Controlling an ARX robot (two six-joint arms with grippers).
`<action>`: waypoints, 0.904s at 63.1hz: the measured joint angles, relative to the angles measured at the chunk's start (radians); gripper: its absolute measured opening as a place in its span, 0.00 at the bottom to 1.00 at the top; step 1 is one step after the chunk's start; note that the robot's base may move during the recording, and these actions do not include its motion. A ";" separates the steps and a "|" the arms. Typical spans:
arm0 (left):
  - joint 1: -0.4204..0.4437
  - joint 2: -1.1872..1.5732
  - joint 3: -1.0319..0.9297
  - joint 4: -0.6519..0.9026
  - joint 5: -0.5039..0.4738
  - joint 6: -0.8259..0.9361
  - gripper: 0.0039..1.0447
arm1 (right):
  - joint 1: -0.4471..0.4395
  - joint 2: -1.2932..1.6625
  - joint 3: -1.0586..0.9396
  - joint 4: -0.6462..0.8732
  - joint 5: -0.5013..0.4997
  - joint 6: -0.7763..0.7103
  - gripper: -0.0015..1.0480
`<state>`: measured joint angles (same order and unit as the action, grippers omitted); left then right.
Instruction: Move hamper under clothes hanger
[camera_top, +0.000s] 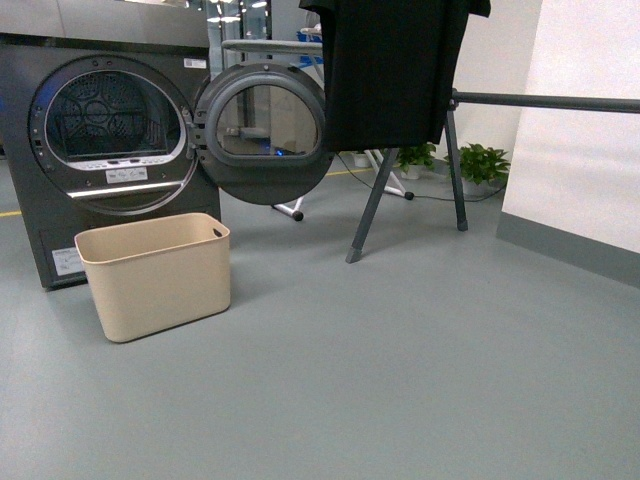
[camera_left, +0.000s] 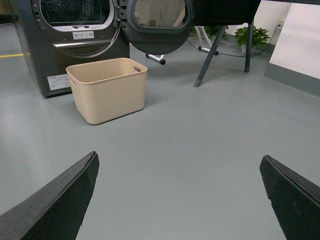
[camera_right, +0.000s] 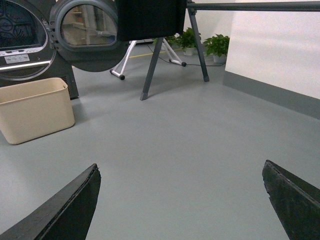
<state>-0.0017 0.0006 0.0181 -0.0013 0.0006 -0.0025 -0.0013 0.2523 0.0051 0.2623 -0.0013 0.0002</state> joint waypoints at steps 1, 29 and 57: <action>0.000 0.000 0.000 0.000 0.000 0.000 0.94 | 0.000 0.000 0.000 0.000 0.000 0.000 0.92; 0.000 0.000 0.000 0.000 0.000 0.000 0.94 | 0.000 0.000 0.000 0.000 0.000 0.000 0.92; 0.000 0.000 0.000 0.000 0.000 0.000 0.94 | 0.000 0.000 0.000 0.000 0.000 0.000 0.92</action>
<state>-0.0017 0.0006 0.0181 -0.0013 0.0006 -0.0025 -0.0013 0.2523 0.0051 0.2623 -0.0013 0.0002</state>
